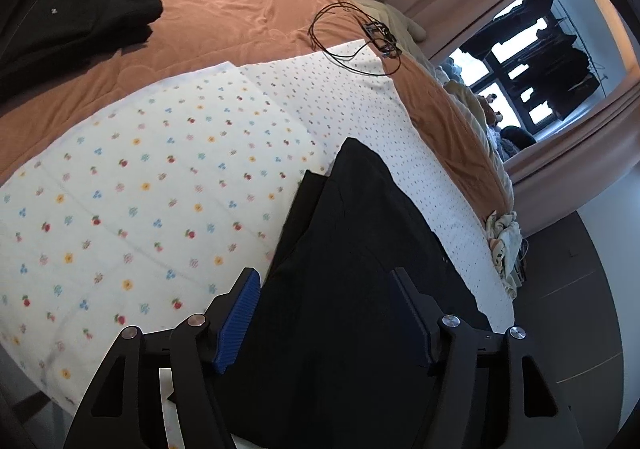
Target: Fold large clothes
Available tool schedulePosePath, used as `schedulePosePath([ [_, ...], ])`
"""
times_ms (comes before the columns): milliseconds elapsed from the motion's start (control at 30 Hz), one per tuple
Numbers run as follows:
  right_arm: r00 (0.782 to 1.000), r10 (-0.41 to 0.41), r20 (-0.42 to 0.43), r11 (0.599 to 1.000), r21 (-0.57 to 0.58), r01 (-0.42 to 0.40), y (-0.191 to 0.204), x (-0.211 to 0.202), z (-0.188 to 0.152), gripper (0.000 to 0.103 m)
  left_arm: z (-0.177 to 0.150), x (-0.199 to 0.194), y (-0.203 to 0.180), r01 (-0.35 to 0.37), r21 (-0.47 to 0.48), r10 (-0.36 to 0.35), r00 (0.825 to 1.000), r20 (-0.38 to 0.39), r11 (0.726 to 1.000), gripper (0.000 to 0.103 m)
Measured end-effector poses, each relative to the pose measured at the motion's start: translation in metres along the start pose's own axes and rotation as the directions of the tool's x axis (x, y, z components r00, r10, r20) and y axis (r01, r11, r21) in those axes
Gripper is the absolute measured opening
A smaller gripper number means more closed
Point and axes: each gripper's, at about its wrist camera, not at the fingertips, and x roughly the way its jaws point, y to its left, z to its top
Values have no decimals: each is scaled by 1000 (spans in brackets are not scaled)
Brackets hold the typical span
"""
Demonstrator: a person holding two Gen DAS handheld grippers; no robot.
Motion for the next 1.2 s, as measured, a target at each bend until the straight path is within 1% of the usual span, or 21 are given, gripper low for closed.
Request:
schedulePosePath([
  [133,1000,-4,-6,1000,-26,4,4,-18,-16,73,-16,-14,13,-11,-6,11,1000,-17,1000,67],
  [367,999,0,-40,993,-116,-4,25,-43,-50,72,-39,-37,34,18,-41,-19,999,-26,999,67],
  [500,997,17,-69,984,-175,-29,49,-50,-70,70,-54,-46,45,43,-68,-46,998,-38,997,67],
  [633,993,45,-111,963,-260,-72,84,-51,-99,70,-68,-49,56,69,-94,-75,995,-62,993,55],
  [667,992,45,-119,957,-281,-77,91,-51,-107,70,-71,-50,60,76,-108,-84,994,-67,991,53],
  [733,989,37,-146,939,-333,-84,111,-47,-125,70,-76,-52,67,89,-129,-99,992,-74,988,47],
  [767,987,35,-160,934,-347,-89,116,-44,-130,70,-77,-53,71,96,-134,-107,991,-76,986,46],
  [900,976,14,-215,907,-409,-104,144,-27,-159,69,-79,-54,80,111,-155,-125,989,-81,982,44],
  [967,971,-7,-240,893,-439,-102,157,-17,-169,66,-79,-52,83,122,-162,-138,987,-86,979,42],
  [1067,955,-58,-292,867,-490,-97,179,2,-187,65,-79,-47,89,135,-183,-153,984,-89,974,40],
  [1133,947,-96,-306,850,-520,-82,191,13,-196,65,-79,-42,92,143,-197,-163,982,-91,970,40],
  [1200,933,-140,-331,833,-549,-70,201,29,-205,65,-78,-37,93,148,-207,-171,981,-95,967,40],
])
